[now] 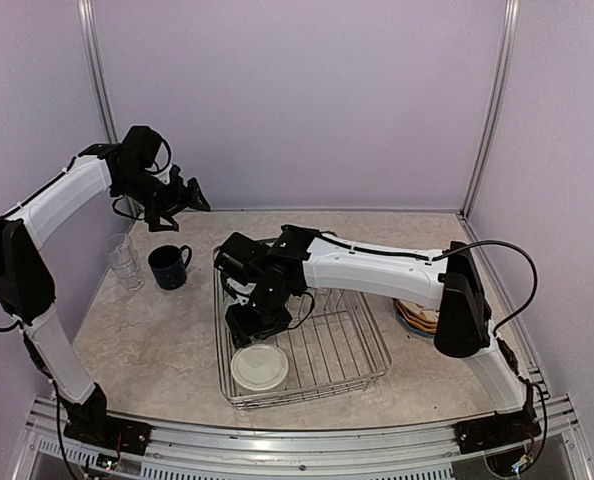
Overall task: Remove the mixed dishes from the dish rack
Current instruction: Grab the cup from the dish rack.
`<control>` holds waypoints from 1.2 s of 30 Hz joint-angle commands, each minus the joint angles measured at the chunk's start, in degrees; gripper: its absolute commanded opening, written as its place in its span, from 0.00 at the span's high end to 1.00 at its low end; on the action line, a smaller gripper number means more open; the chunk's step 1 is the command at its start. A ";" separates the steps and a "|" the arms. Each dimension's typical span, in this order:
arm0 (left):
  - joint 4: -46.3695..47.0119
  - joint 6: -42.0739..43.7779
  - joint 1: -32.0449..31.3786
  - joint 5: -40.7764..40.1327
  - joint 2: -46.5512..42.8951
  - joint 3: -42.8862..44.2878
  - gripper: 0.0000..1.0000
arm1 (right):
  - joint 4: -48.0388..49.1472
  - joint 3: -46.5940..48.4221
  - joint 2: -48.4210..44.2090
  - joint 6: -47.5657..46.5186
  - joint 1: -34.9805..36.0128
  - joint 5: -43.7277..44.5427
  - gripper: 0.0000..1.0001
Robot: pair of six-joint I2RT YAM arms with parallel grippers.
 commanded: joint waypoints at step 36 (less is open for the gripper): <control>0.75 0.90 -3.68 -1.18 -3.47 -0.83 0.04 | 41.70 -44.36 -29.76 5.89 -3.40 10.21 1.00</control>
